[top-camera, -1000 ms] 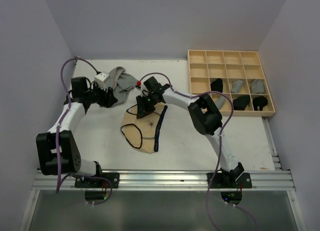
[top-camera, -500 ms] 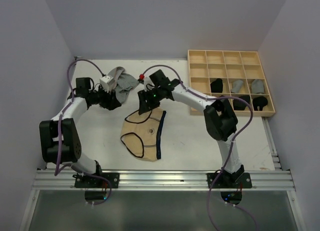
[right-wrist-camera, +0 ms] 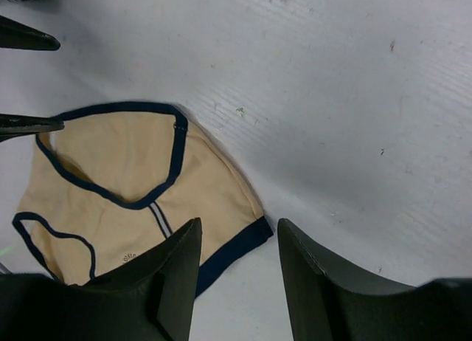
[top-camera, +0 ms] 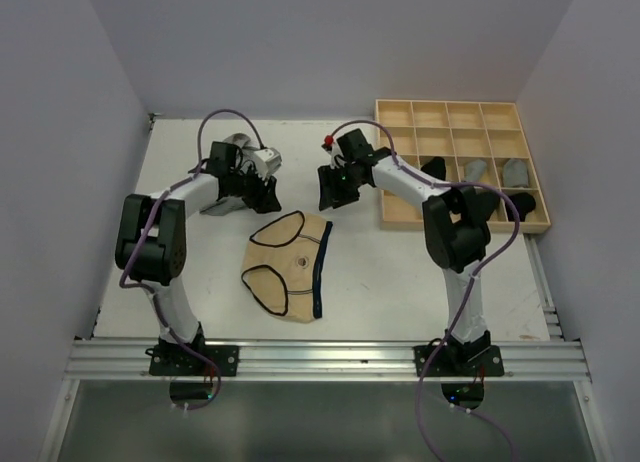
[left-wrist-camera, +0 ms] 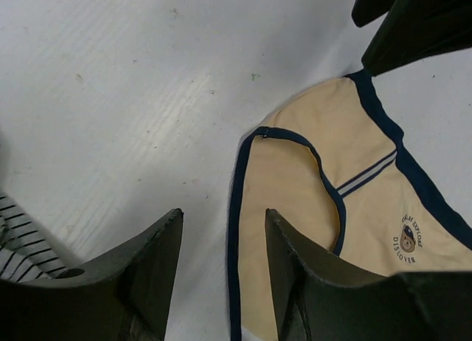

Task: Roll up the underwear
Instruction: Fold the underwear

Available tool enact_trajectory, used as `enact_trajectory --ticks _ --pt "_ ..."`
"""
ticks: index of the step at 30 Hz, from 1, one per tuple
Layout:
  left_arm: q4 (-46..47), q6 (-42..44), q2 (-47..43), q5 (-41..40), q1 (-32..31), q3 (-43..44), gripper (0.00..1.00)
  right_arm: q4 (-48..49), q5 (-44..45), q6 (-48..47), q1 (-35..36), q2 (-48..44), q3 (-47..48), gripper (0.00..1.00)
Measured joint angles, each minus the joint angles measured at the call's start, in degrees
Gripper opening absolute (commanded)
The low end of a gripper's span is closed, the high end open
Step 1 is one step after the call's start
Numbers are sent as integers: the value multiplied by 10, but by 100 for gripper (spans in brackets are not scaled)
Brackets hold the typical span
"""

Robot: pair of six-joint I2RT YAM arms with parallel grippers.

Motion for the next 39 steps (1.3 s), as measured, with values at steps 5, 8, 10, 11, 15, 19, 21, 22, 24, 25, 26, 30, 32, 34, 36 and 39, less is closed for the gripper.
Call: enact_trajectory --ticks 5,8,10,11,15,19,21,22,24,25,26,30,32,34,36,39 --pt "2 -11 48 -8 -24 9 45 1 -1 -5 7 35 -18 49" --pt "1 -11 59 -8 -30 9 43 3 -10 -9 7 48 -20 49" --pt "1 -11 59 -6 -30 8 43 5 -13 -16 7 51 -12 49" --pt "3 -11 58 -5 -29 7 43 3 -16 -21 7 57 -1 49" --pt "4 -11 34 4 -24 -18 44 1 -29 -45 7 91 61 49" --pt "-4 -11 -1 21 -8 -23 46 -3 -49 -66 7 122 100 48" --pt "-11 -9 -21 30 7 -24 46 -4 -67 -72 7 131 102 47" --pt "-16 -8 -31 35 15 -24 46 -5 -71 -74 7 132 103 46" --pt "-26 -2 -51 43 32 -26 47 -6 -85 -79 7 134 104 43" --pt "-32 5 -58 45 38 -28 47 -6 -91 -82 7 135 104 42" --pt "-39 13 -67 47 46 -31 47 -7 -97 -84 8 135 104 39" --pt "-71 49 -102 58 67 -70 47 -10 -115 -91 11 140 103 28" --pt "-88 59 -116 69 71 -99 48 -10 -120 -93 13 142 103 18" --pt "-99 62 -128 87 71 -132 54 -11 -122 -97 14 143 103 10" --pt "-101 55 -135 108 71 -160 60 -14 -122 -98 16 143 103 0" --pt "-94 25 -137 134 71 -193 63 -14 -123 -96 17 143 103 0"
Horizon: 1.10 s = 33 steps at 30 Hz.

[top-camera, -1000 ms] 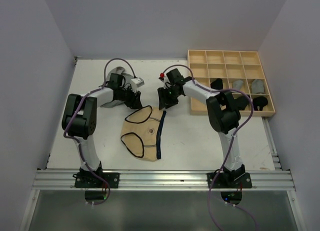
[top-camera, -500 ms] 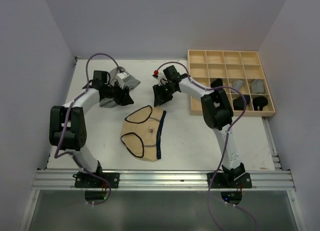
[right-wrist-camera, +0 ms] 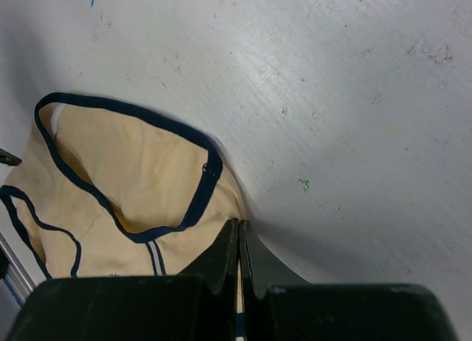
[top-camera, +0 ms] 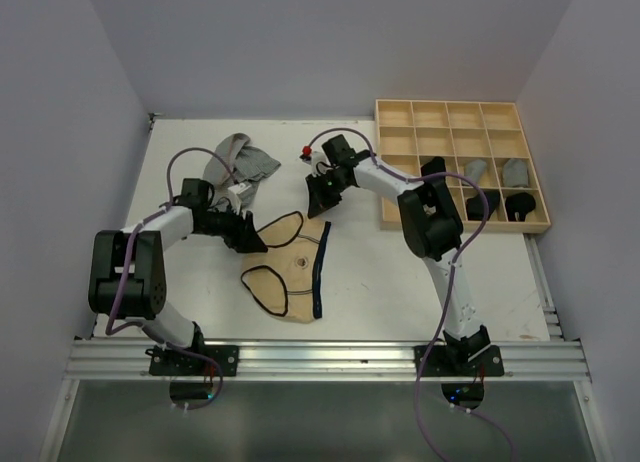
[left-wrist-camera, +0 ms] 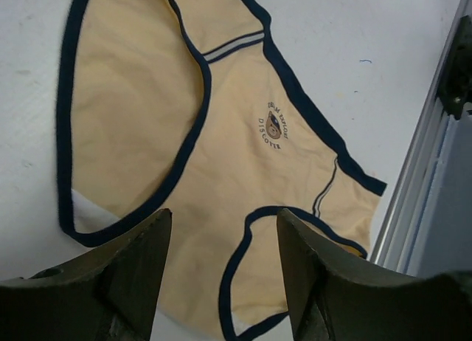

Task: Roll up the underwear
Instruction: Fold the underwear

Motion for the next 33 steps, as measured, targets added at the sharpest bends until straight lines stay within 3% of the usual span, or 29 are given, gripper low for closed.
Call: enact_trajectory --ticks 14,33 --pt "74 -135 1 53 21 -63 71 -5 1 5 0 -11 23 0" --pt "99 -203 39 102 55 -82 73 -6 1 15 0 -54 23 0"
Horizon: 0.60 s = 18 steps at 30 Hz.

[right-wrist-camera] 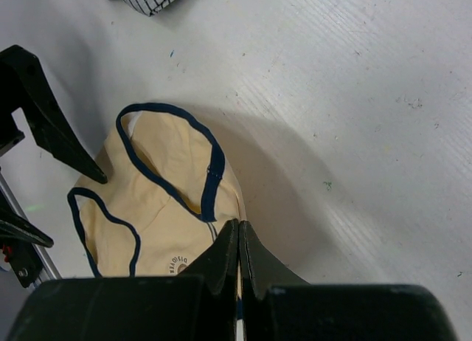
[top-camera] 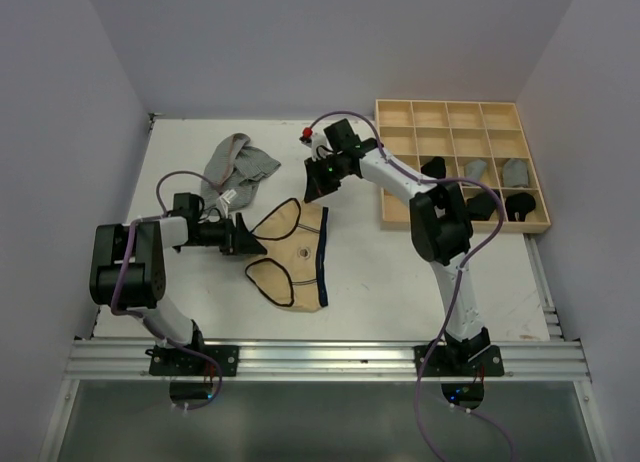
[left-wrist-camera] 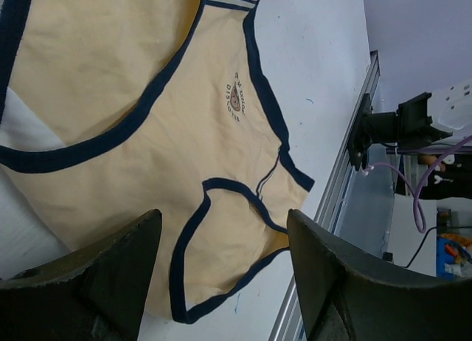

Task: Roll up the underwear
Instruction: Fold the underwear

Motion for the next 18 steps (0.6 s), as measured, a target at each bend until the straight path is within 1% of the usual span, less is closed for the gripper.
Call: enact_trajectory --ticks 3,7,9,15,18 --pt "24 -28 5 0 0 -5 73 0 0 0 0 -1 0 0" --pt "67 -73 35 -2 8 -21 73 -1 0 0 0 -7 0 0" --pt "80 -92 44 9 16 -25 73 -2 -1 1 2 -16 0 0" --pt "108 -130 45 17 32 -34 73 -2 -4 4 10 -56 -3 0" --pt "136 -144 29 16 37 -52 75 -2 -5 4 18 -76 -7 0"
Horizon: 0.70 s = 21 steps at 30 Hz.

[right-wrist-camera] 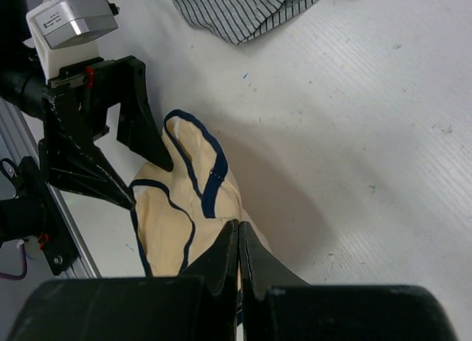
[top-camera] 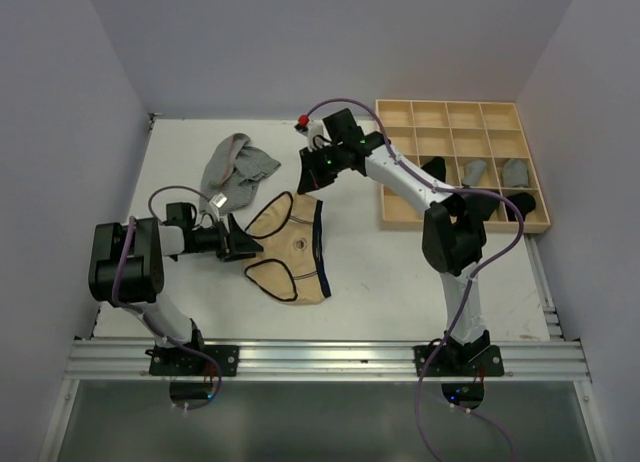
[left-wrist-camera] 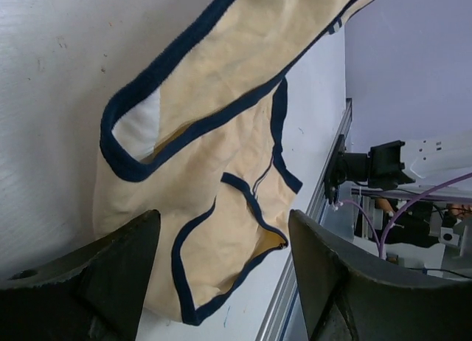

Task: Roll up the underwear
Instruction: Fold the underwear

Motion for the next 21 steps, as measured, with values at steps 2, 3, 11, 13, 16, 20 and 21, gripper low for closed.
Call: enact_trajectory --ticks 2,3,11,13,16,20,21 --pt "18 -10 -18 -5 1 -15 75 0 0 0 5 -8 -3 0" --pt "25 -16 -22 -8 1 -19 75 0 0 0 7 -10 -4 0" --pt "49 -35 3 5 16 -18 75 -5 1 -5 20 -11 -33 0" --pt "50 -35 -2 5 17 -19 75 -5 1 -6 24 -11 -43 0" --pt "50 -31 -31 4 21 -25 75 -7 3 -9 34 -17 -61 0" --pt "44 -21 -83 11 33 -29 75 -13 8 -13 50 -38 -80 0" --pt "42 -16 -94 14 38 -29 75 -14 10 -14 53 -45 -83 0"
